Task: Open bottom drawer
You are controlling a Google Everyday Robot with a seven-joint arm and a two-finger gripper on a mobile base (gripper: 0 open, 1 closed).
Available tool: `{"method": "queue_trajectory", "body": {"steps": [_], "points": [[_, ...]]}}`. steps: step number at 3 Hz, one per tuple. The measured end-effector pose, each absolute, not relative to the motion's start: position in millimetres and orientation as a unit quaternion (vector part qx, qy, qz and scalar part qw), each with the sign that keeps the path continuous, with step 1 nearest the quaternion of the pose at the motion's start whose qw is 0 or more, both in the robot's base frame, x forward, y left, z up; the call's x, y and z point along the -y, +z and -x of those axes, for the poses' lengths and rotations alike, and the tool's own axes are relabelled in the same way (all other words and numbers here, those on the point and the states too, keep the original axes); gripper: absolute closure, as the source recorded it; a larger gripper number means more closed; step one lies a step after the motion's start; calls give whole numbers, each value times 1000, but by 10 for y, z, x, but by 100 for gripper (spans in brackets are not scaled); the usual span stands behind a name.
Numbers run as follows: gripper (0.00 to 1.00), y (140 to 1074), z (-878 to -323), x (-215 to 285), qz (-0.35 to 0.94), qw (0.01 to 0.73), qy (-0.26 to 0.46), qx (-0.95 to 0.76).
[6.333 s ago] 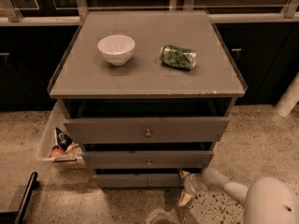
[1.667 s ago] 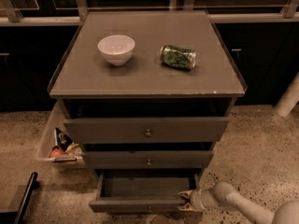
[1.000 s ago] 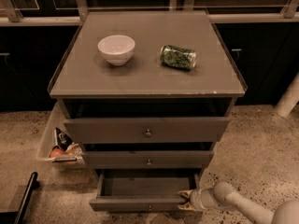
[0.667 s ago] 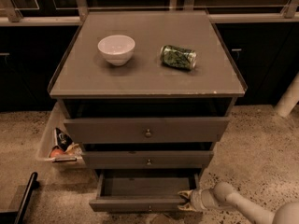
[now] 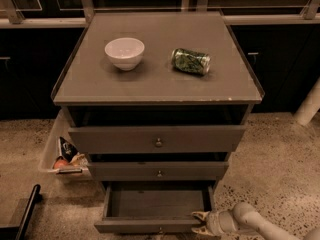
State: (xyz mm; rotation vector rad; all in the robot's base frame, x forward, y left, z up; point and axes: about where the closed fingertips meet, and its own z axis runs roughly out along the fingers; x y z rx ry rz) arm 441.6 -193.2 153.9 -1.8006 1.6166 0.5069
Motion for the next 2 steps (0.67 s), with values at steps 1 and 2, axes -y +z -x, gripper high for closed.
{"method": "queue_trajectory", "body": {"steps": [1, 2], "points": [[91, 1565, -4421, 1932, 688, 328, 194, -618], [88, 1565, -4421, 1931, 688, 328, 194, -618]]}}
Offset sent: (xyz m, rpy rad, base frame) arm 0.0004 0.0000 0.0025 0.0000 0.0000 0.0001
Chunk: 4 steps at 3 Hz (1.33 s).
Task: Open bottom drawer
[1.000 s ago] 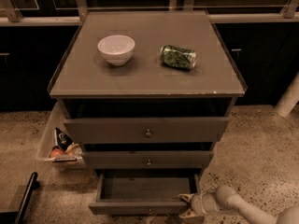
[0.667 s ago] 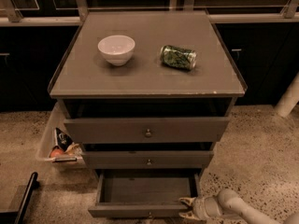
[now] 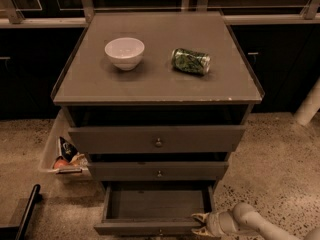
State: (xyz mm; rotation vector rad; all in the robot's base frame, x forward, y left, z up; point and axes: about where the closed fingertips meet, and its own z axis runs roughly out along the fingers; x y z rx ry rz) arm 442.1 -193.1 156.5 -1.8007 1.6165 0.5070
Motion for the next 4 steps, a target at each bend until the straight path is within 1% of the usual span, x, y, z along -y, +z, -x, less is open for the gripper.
{"method": "queue_trajectory", "body": {"steps": [3, 4], "points": [[18, 1565, -4420, 1931, 688, 328, 194, -618], [0, 1606, -4381, 1916, 687, 330, 202, -615]]}}
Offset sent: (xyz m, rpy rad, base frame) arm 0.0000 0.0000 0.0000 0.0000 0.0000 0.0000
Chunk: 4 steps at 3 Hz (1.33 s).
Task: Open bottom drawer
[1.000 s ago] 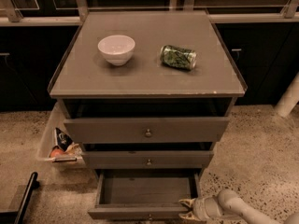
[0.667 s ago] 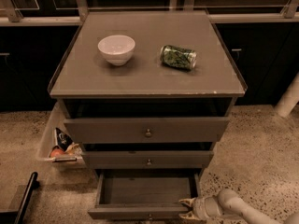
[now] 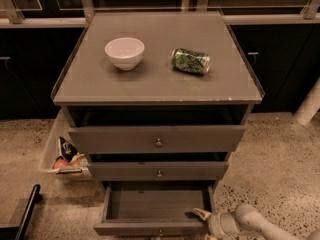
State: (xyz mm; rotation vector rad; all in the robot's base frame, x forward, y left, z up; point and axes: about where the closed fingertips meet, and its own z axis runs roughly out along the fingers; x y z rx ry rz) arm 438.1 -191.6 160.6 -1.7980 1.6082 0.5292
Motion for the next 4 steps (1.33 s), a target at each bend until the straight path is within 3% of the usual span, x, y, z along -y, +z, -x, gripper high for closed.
{"method": "queue_trajectory", "body": {"steps": [4], "points": [[0, 2961, -4115, 2269, 717, 391, 143, -559]]}}
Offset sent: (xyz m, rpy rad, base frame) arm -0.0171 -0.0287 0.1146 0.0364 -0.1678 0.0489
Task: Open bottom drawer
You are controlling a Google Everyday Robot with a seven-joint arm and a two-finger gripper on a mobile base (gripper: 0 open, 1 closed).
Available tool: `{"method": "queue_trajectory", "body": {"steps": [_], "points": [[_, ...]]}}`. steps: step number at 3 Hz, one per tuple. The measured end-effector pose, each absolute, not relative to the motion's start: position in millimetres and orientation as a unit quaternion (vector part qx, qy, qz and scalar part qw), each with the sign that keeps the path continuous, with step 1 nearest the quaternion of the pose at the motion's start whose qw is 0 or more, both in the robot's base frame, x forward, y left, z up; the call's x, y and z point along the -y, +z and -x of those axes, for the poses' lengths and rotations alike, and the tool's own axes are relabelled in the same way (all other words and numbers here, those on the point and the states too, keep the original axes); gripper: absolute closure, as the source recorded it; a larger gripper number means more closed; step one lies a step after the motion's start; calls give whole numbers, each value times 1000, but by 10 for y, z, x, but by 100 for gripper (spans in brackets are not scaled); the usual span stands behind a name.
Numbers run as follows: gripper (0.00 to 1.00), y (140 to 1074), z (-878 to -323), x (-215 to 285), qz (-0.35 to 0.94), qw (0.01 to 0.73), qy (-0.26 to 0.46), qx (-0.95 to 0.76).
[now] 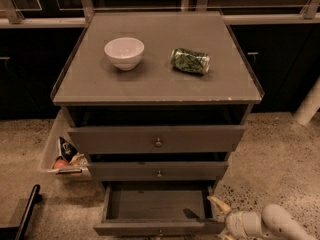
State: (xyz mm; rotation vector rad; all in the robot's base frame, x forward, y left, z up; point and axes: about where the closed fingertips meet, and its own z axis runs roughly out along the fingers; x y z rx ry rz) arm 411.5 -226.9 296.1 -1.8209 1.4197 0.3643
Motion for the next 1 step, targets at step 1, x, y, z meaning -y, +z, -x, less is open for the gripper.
{"method": "queue_trajectory", "body": {"steps": [1], "points": [[0, 2987, -4098, 2283, 717, 391, 142, -559]]}}
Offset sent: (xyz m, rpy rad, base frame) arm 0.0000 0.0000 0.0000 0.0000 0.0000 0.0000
